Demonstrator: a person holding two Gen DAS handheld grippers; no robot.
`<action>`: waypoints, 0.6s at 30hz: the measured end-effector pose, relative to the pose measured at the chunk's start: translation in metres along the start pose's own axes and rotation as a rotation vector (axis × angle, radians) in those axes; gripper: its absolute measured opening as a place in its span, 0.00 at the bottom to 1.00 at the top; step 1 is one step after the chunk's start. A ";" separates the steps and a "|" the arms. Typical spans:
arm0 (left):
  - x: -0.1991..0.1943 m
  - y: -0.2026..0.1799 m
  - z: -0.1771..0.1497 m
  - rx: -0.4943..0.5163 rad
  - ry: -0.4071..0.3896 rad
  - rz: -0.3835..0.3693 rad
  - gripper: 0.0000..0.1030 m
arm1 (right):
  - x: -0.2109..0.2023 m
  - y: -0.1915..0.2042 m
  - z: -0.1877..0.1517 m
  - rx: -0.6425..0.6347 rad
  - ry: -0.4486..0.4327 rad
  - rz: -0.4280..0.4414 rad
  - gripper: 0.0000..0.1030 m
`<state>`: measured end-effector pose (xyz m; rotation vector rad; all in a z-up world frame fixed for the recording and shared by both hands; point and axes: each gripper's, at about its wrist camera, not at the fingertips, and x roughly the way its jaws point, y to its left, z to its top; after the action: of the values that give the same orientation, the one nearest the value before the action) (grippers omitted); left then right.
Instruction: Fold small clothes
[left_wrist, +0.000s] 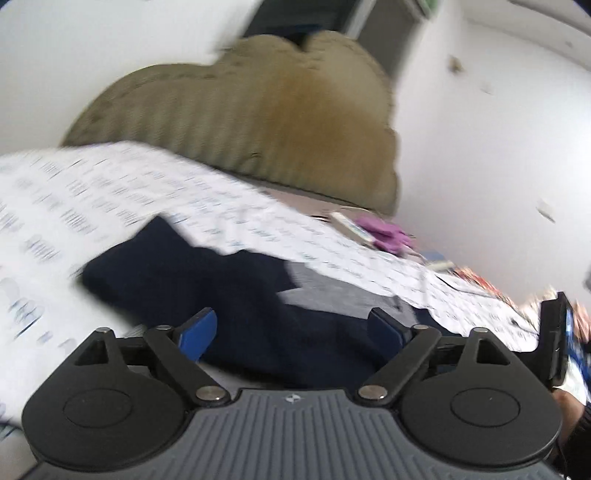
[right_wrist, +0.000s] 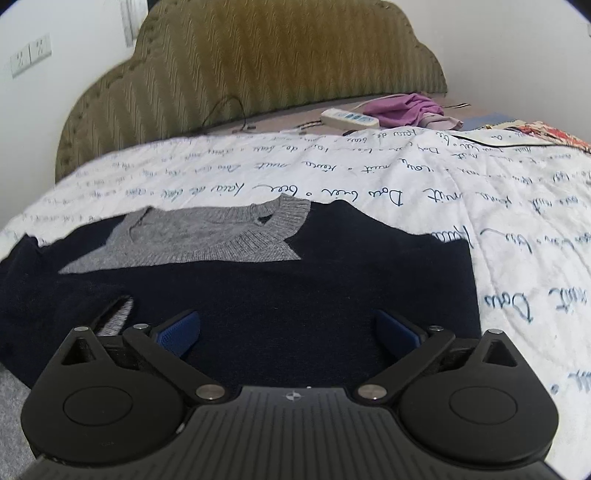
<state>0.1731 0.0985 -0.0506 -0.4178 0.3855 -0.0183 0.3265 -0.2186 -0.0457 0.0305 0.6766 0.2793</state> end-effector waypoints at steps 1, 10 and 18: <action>0.001 0.006 -0.003 -0.011 0.020 0.014 0.89 | -0.001 0.003 0.006 0.005 0.021 -0.018 1.00; 0.014 0.016 -0.008 -0.055 0.118 0.055 0.97 | 0.010 0.014 0.023 0.456 0.232 0.416 0.95; 0.019 0.013 -0.011 -0.059 0.124 0.054 0.99 | 0.020 0.037 0.026 0.454 0.306 0.519 0.75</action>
<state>0.1852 0.1044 -0.0722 -0.4660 0.5201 0.0205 0.3485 -0.1762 -0.0331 0.6143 1.0232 0.6311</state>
